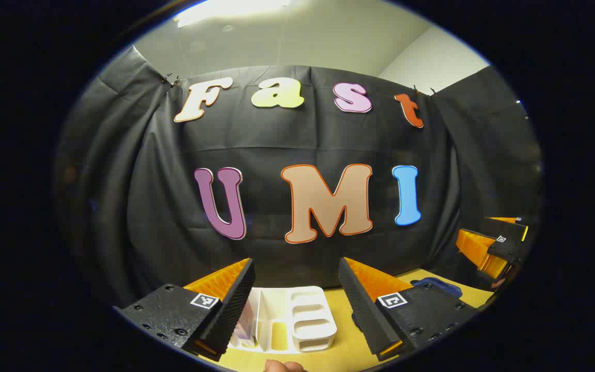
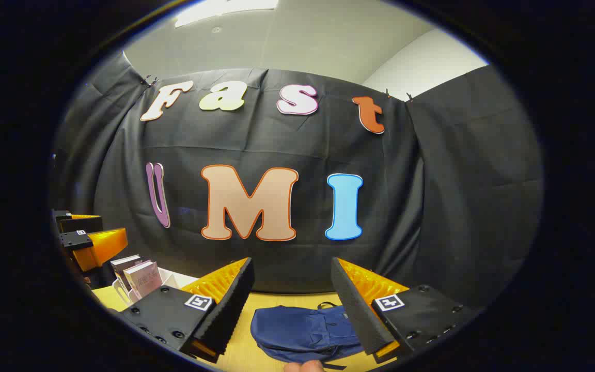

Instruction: Open the schoolbag, grab two books from the bookshelf and put them into the schoolbag.

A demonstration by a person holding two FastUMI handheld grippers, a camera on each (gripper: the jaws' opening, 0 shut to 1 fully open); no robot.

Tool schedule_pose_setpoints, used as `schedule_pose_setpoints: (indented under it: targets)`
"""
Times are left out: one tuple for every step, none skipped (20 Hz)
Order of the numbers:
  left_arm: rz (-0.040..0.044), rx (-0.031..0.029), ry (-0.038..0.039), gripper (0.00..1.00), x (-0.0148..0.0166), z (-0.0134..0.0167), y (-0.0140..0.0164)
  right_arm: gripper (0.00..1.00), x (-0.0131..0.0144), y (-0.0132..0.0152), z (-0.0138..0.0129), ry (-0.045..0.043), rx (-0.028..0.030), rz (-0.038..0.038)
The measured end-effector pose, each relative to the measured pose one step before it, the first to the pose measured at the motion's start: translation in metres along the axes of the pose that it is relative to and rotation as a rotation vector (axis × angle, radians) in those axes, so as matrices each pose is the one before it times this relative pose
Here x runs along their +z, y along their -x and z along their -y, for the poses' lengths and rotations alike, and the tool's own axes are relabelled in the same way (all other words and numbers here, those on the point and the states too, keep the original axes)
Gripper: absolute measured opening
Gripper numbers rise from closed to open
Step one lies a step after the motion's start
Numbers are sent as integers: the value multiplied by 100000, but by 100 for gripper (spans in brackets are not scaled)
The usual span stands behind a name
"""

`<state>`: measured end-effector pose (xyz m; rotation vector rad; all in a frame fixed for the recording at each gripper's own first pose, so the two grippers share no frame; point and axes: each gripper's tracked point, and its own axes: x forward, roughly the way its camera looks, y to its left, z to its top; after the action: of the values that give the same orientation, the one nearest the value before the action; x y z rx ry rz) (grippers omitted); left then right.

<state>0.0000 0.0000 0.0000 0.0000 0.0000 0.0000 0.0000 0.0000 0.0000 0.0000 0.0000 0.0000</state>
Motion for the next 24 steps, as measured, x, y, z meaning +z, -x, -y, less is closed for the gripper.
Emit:
schedule_pose_setpoints:
  targets:
    - [-224,72,119,95,-88,93,47,100,-127,-183,-87,-419,363,-243]
    - [-320,35,33,96,-166,47,-70,97,-36,-108,-105,-177,377,-99]
    - [-355,344,-616,95,-47,-90,20,97,-144,-140,-103,4,495,91]
    - [262,286,-436,95,-91,-145,-29,100,-76,-86,-20,259,228,-268]
    - [-319,509,-471,95,-74,-95,92,93,-122,-32,-22,-37,326,-214]
    - [-96,473,-195,95,-71,-210,3,95,-140,-95,-18,-243,139,-524]
    - [-738,607,-136,96,-92,-121,-30,98,-238,-18,62,-381,111,-586]
    - [-445,440,-75,95,-98,28,-90,100,39,-37,-104,-801,376,-152]
    - [-149,775,-56,95,2,-108,56,100,97,-54,-30,-580,134,-8]
    - [-241,558,19,96,-66,-94,42,100,126,-25,66,-252,311,141]
    - [-33,435,-14,95,51,-42,19,100,-5,3,9,111,310,64]
    - [-274,609,-91,95,-98,-151,61,93,95,41,-18,108,324,242]
    - [-198,196,-104,95,0,4,16,93,3,-63,85,165,379,-52]
    - [-263,674,-190,95,-112,-199,26,100,-49,4,-37,-4,441,-113]
    - [-289,655,-155,95,34,-80,-29,100,-121,13,12,-31,321,-174]
    - [-326,609,1,95,-80,-43,-37,100,-6,49,-66,14,466,-190]
    - [-450,570,26,95,-27,-108,18,100,-160,-43,27,185,467,-386]
    - [-297,475,5,95,-122,-67,-10,100,-12,-10,10,440,496,-265]
    - [-191,683,110,95,1,-87,-1,100,-147,-19,55,656,509,-164]
    - [-573,434,-52,95,-131,-72,-68,96,-80,-7,-50,536,704,-318]
    - [-631,922,-374,95,-128,-155,31,93,-244,-105,9,156,638,-439]
    - [-108,983,-449,95,-106,-172,-116,97,-115,-118,63,-56,401,-53]
    - [-159,628,-210,95,28,-28,-9,97,-319,-183,194,960,287,-445]
    - [-143,982,-104,95,-45,-179,53,98,-361,-193,201,1467,130,-437]
